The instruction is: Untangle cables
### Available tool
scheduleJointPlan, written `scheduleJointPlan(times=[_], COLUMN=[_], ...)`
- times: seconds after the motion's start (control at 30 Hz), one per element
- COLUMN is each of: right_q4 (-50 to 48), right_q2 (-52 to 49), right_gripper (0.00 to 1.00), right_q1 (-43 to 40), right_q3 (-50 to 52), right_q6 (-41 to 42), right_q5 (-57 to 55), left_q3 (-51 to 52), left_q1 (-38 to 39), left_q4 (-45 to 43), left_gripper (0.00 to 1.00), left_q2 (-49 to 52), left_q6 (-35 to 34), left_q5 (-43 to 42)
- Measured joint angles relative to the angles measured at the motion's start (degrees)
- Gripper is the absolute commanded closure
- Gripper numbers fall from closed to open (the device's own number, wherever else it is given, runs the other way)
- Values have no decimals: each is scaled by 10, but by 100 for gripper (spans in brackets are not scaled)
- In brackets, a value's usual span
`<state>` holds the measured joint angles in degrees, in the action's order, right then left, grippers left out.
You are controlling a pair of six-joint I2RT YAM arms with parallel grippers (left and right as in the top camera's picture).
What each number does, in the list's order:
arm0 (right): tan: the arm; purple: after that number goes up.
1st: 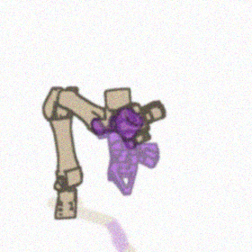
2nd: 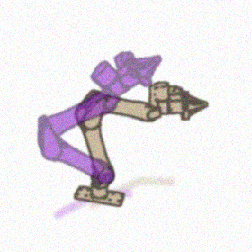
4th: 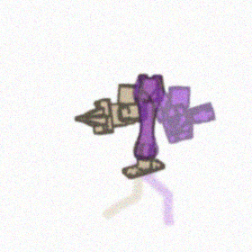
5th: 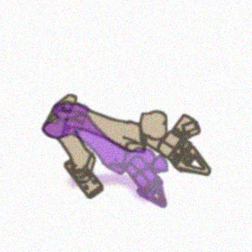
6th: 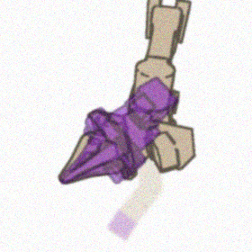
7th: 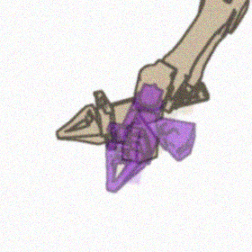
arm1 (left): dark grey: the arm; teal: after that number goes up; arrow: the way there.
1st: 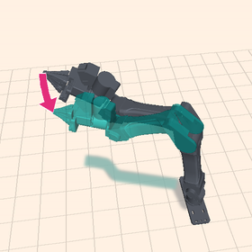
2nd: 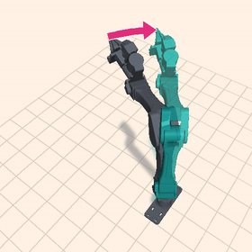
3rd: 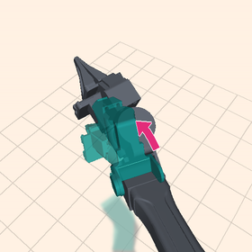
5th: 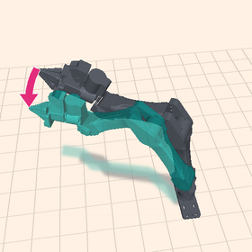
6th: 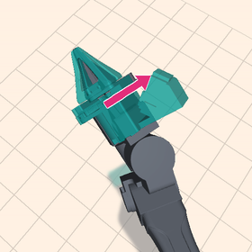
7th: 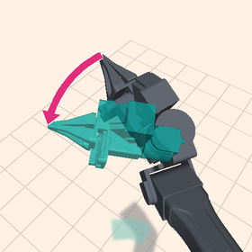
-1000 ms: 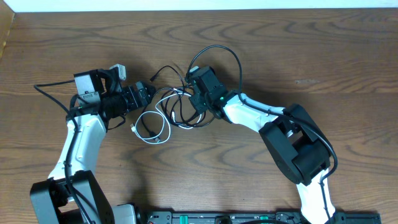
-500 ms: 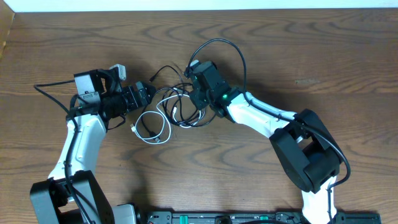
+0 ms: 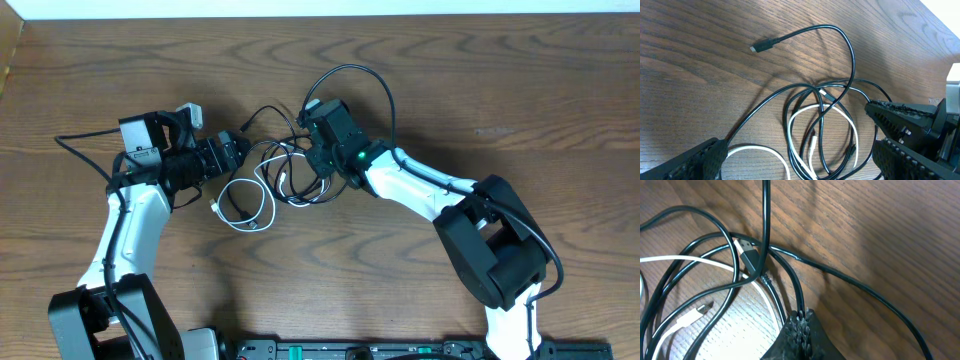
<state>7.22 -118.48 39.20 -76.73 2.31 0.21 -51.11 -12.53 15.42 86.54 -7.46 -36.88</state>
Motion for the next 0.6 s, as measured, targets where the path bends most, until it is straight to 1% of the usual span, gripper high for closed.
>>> scheduleJointPlan(times=[0.33,0.6], right_q4=[-16,-5], right_q2=[-45,-42], right_gripper=[99,99], right_q1=[0,0], right_q3=[0,1], right_q6=[-14,-22], right_q5=[0,0], left_q3=[0,0], left_q1=[0,0], left_q4=[0,0], left_gripper=[2,2], left_q2=[0,0], left_q6=[0,0], left_q5=[0,0])
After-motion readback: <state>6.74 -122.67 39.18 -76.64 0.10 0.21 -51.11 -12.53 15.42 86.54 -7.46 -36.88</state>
